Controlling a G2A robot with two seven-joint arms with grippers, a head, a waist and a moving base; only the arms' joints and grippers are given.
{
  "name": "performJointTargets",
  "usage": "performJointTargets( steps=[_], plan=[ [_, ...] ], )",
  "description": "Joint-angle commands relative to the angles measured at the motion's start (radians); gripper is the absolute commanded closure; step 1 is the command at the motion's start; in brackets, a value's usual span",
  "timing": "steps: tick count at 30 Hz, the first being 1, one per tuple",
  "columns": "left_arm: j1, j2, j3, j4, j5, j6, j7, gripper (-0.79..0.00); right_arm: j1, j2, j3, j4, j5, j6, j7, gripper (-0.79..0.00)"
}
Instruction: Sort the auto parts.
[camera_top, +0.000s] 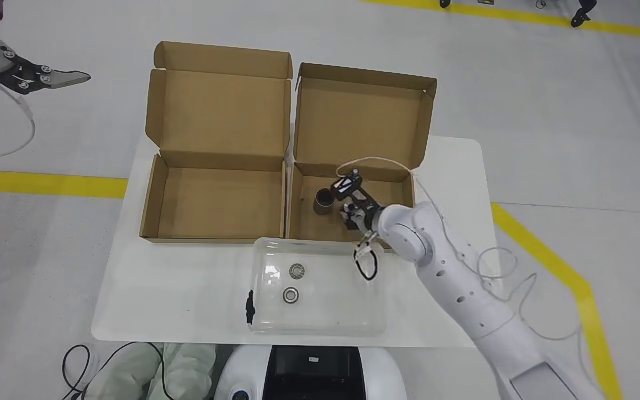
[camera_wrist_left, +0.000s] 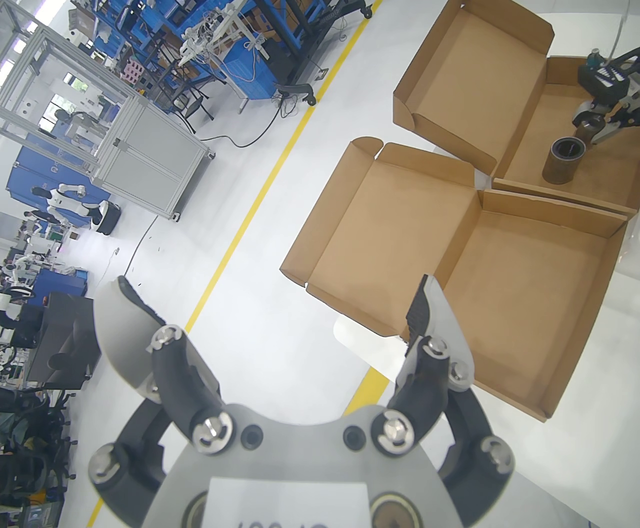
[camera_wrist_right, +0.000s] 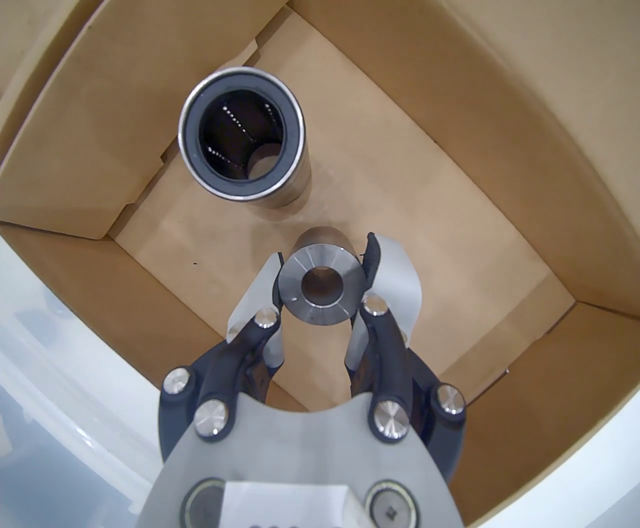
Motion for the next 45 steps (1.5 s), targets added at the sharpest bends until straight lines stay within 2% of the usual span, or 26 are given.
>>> performJointTargets(
  steps=[1,4,8,12,21,31,36,45],
  plan=[
    [0.000,0.000,0.000,0.000,0.000,0.000,0.000,-0.785,0.013,-0.005,-0.009,0.011,-0.006,0.013,0.014,0.000],
    [0.000,0.000,0.000,0.000,0.000,0.000,0.000,-0.785,0.029,-0.012,-0.022,0.028,-0.006,0.022,0.024,-0.055],
    [0.000,0.000,0.000,0.000,0.000,0.000,0.000,-0.785,0.044,-0.020,-0.032,0.050,-0.004,0.029,0.027,-0.252],
    [0.000,0.000,0.000,0.000,0.000,0.000,0.000,-0.785,0.051,-0.024,-0.034,0.068,-0.002,0.029,0.024,-0.329],
    [0.000,0.000,0.000,0.000,0.000,0.000,0.000,-0.785,0.038,-0.022,-0.013,0.032,-0.018,0.021,0.010,-0.357],
    [0.000,0.000,0.000,0.000,0.000,0.000,0.000,-0.785,-0.063,0.008,0.058,-0.212,-0.057,-0.037,0.002,-0.366],
    [0.000,0.000,0.000,0.000,0.000,0.000,0.000,-0.785,-0.132,0.020,0.079,-0.334,-0.023,-0.121,-0.054,-0.357],
    [0.000,0.000,0.000,0.000,0.000,0.000,0.000,-0.785,-0.227,0.039,0.074,-0.441,-0.037,-0.281,-0.142,-0.366]
  ],
)
